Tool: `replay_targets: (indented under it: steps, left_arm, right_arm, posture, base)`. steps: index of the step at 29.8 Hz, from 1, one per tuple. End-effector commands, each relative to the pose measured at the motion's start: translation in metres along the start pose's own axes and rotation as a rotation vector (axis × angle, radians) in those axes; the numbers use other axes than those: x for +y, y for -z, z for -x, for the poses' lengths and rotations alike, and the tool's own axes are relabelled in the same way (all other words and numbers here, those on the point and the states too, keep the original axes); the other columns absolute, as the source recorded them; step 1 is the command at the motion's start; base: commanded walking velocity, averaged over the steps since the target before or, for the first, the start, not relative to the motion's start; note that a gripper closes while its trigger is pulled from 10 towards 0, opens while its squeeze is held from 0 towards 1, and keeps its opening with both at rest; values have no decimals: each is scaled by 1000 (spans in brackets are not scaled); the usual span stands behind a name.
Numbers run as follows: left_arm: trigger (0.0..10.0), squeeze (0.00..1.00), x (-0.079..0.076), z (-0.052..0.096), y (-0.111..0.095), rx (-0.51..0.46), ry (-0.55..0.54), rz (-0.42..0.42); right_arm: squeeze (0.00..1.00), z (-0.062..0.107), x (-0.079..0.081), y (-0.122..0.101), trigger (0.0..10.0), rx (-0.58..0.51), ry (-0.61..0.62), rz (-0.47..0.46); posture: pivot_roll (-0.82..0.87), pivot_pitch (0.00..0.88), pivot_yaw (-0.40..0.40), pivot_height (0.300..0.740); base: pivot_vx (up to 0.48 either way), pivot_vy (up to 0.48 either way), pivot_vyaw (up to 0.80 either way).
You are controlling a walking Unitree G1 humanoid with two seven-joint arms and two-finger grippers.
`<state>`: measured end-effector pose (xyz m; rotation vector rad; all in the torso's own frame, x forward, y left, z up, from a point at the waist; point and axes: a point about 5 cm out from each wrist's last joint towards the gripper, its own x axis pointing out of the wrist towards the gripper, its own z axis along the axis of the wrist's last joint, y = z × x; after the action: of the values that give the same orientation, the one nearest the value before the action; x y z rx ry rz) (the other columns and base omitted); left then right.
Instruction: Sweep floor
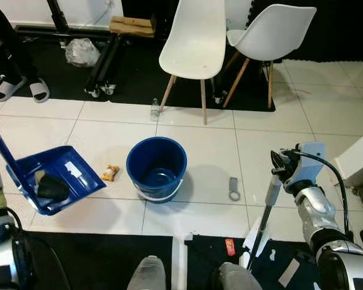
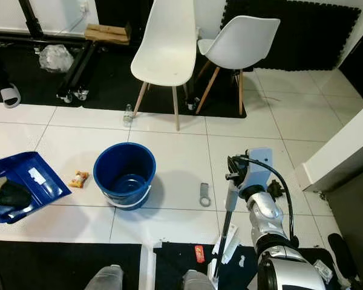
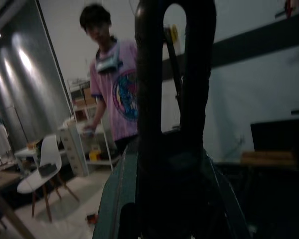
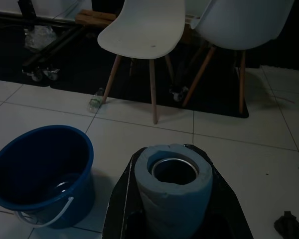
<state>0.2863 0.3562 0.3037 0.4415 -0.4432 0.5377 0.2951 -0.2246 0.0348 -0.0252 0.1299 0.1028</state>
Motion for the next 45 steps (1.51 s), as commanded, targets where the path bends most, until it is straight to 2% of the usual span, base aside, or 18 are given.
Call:
replay_targets:
  steps: [1, 6, 13, 14, 15, 21, 24, 33, 38, 45]
  left_arm:
    - [10000, 0, 7, -8, -22, -89, 5, -34]
    - [10000, 0, 7, -21, -36, -133, 22, 8]
    - [10000, 0, -8, -34, -40, -148, 123, 89]
    - [10000, 0, -17, -36, -41, -156, 168, 100]
    - [10000, 0, -17, -36, -41, -156, 168, 100]
    - [10000, 0, -60, -38, -48, -185, 377, 210]
    - [10000, 0, -67, -39, -49, -194, 399, 226]
    - [10000, 0, -67, -45, -51, -220, 396, 198]
    - [10000, 0, -76, -43, -43, -178, 442, 190]
    - [10000, 0, -68, -49, -41, -166, 392, 148]
  right_arm:
    - [0, 2, -4, 3, 10000, 30, 1, 17]
    - [0, 1, -2, 3, 10000, 33, -4, 16]
    - [0, 1, 0, 4, 10000, 35, -9, 16]
    - [0, 1, 0, 4, 10000, 36, -9, 15]
    - [0, 1, 0, 4, 10000, 36, -9, 15]
    - [0, 2, 3, 6, 10000, 38, -15, 12]
    - [0, 1, 3, 6, 10000, 36, -15, 10]
    - [0, 2, 3, 6, 10000, 35, -11, 10]
    - [0, 1, 5, 6, 10000, 38, -21, 11]
    - [0, 1, 6, 6, 10000, 36, -24, 11]
  posture:
    - [197, 0, -71, 740]
    - [202, 0, -80, 740]
    - [202, 0, -86, 740]
    - [201, 0, -86, 740]
    - [201, 0, -86, 740]
    - [199, 0, -86, 740]
    - [195, 0, -82, 740]
    - [193, 0, -85, 740]
    - [192, 0, -92, 740]
    - [190, 0, -92, 740]
  base:
    - [0, 0, 0]
    - [0, 0, 0]
    - [0, 0, 0]
    - [0, 0, 0]
    - [0, 0, 0]
    - [0, 0, 0]
    - [0, 0, 0]
    - [0, 0, 0]
    - [0, 0, 0]
    - [0, 0, 0]
